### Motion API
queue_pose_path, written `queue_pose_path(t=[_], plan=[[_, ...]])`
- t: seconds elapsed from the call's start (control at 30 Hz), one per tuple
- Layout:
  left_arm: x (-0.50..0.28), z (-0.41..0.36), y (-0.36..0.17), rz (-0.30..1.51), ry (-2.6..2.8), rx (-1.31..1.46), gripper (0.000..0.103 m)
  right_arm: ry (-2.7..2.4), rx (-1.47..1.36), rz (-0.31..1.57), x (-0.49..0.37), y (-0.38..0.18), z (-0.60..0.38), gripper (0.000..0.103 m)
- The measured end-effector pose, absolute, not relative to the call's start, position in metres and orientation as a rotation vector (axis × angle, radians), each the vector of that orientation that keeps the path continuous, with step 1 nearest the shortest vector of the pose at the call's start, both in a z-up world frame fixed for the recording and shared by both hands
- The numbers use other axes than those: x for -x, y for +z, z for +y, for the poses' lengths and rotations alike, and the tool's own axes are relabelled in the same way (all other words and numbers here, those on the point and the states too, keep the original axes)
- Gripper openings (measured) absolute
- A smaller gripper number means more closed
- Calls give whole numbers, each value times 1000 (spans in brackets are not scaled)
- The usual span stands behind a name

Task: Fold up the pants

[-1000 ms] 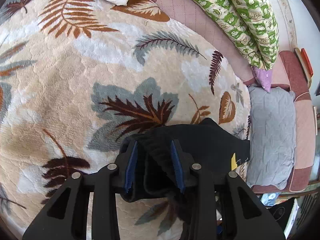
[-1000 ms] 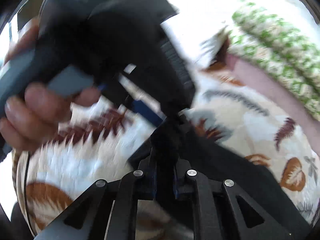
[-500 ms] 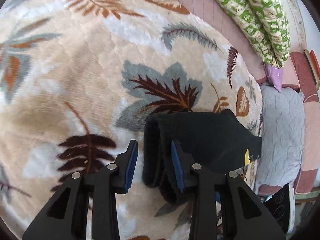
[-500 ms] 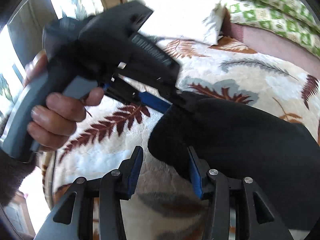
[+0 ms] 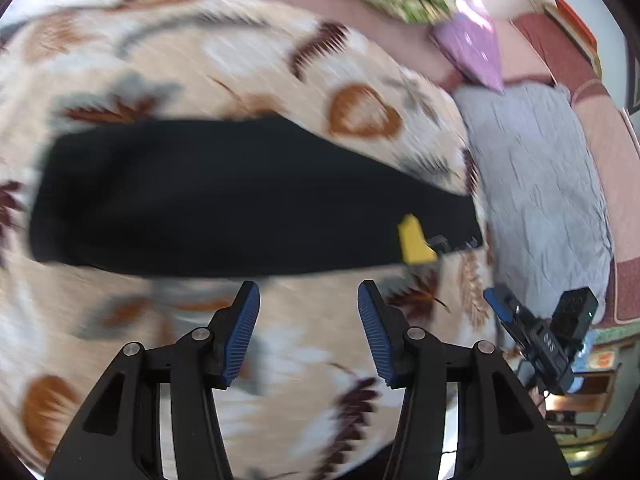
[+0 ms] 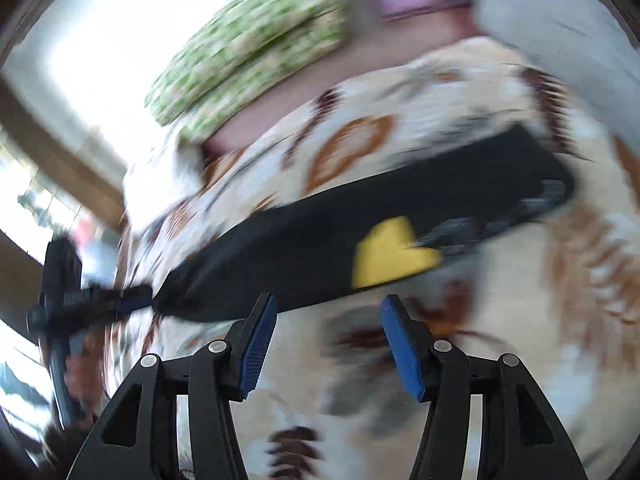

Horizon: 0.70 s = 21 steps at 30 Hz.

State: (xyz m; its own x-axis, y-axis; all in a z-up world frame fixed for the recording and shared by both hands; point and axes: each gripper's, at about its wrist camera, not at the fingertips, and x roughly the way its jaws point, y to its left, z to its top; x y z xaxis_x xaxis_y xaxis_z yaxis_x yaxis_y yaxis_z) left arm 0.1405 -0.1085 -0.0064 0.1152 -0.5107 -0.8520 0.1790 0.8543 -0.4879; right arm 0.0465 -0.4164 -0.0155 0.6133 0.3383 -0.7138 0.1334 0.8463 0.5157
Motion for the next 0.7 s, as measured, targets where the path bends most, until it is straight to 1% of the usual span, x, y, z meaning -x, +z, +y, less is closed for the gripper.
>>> queue_pose_path(t=[0.13,0.3,0.43,0.53,0.7], plan=[[-121,-183,-30,1472,-574,290,50,-9,-657,893,-19,-13,-503,61],[-107,-246,-44,1529,-599,214,50,-56,-711,912,-23,-28,-563,62],[-110,-270,-44,1524,-598,213,50,-54,-705,913,-40,-39,-585,62],[-116,-283,-44,1516,-591,215,50,-9,-709,937,-68,-49,-588,62],[-126,-303,-47,1517,-568,331,50,-2,-688,941,-96,-56,-586,62]])
